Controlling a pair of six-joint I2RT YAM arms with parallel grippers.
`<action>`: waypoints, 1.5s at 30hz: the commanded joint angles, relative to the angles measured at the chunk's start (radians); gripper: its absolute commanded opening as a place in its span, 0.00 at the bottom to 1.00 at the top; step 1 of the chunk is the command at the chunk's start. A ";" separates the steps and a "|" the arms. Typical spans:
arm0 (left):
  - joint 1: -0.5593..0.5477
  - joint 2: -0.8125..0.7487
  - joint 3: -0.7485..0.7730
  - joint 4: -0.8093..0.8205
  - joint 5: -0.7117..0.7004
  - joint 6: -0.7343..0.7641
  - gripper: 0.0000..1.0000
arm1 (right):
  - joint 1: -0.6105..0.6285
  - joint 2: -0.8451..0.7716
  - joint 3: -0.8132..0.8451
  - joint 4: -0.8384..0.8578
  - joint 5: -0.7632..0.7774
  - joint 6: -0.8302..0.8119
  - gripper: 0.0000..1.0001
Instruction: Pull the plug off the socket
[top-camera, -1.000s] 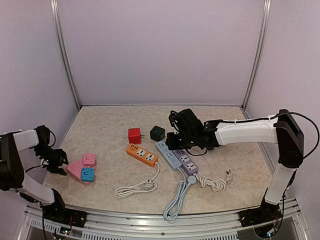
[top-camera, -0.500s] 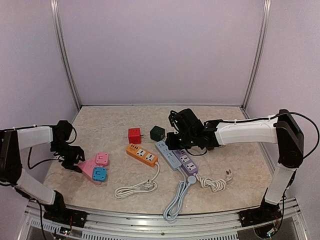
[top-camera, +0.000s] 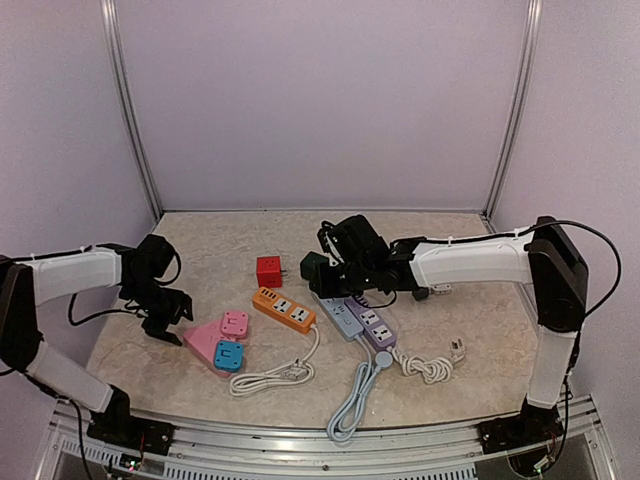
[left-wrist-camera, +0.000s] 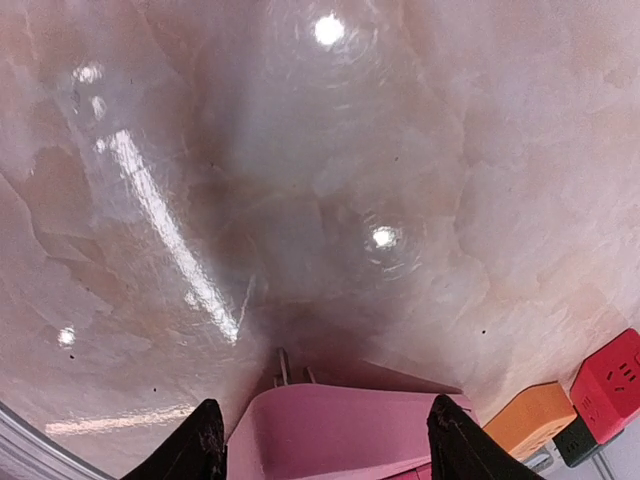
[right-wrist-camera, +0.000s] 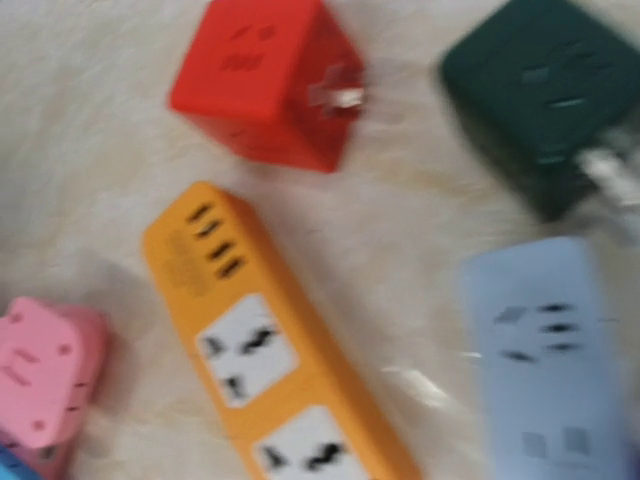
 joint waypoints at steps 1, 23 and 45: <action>0.077 -0.035 0.043 -0.081 -0.053 0.214 0.70 | 0.028 0.075 0.057 0.059 -0.129 0.042 0.18; 0.256 -0.053 -0.087 0.295 0.421 0.642 0.93 | 0.090 0.480 0.374 0.244 -0.468 0.228 0.54; 0.070 -0.024 -0.092 0.331 0.330 0.523 0.93 | 0.118 0.543 0.476 0.267 -0.546 0.266 0.57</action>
